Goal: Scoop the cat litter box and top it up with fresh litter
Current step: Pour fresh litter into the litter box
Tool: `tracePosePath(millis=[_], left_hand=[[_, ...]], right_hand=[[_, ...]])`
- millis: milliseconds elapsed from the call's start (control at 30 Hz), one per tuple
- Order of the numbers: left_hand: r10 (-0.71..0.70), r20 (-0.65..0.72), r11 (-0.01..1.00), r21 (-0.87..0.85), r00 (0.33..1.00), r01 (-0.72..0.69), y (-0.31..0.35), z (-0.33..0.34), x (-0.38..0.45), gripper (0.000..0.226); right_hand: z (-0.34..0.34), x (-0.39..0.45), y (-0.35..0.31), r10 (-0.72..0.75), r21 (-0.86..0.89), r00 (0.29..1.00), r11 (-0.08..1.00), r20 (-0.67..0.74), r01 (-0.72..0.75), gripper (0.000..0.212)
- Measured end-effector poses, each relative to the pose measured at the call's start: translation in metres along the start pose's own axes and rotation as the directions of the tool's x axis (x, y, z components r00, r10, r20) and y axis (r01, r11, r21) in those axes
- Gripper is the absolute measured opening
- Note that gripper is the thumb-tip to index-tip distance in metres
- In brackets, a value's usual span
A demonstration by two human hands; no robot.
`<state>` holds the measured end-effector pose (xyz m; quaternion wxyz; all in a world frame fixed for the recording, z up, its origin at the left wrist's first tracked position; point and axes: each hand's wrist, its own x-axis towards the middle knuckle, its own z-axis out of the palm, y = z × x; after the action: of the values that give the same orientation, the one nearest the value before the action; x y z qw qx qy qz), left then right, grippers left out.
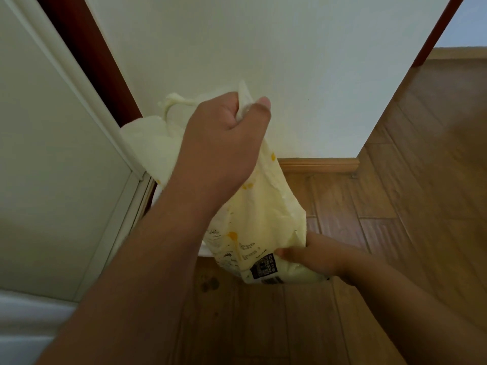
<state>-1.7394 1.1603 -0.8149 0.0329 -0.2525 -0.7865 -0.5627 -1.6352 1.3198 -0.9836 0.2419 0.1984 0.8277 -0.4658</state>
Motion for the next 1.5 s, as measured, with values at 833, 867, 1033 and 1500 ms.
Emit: tracePosePath(millis=[833, 867, 1033, 1500], left_hand=[[-0.162, 0.039, 0.922, 0.364, 0.986, 0.137, -0.106, 0.012, 0.079, 0.044], [-0.178, 0.042, 0.917, 0.368, 0.983, 0.151, -0.111, 0.014, 0.079, 0.044], [-0.247, 0.011, 0.903, 0.365, 0.969, 0.226, -0.126, 0.02, 0.083, 0.044], [-0.505, 0.004, 0.856, 0.131, 0.863, 0.5, -0.148, 0.011, 0.08, 0.03]], right_hand=[[-0.056, -0.008, -0.003, 0.148, -0.07, 0.84, 0.974, -0.522, -0.215, 0.021], [-0.056, -0.008, -0.004, 0.145, -0.071, 0.838, 0.974, -0.526, -0.213, 0.021], [-0.056, -0.009, -0.008, 0.112, -0.113, 0.831, 0.972, -0.545, -0.206, 0.022], [-0.066, -0.01, -0.015, -0.025, -0.287, 0.819, 0.942, -0.573, -0.173, 0.017]])
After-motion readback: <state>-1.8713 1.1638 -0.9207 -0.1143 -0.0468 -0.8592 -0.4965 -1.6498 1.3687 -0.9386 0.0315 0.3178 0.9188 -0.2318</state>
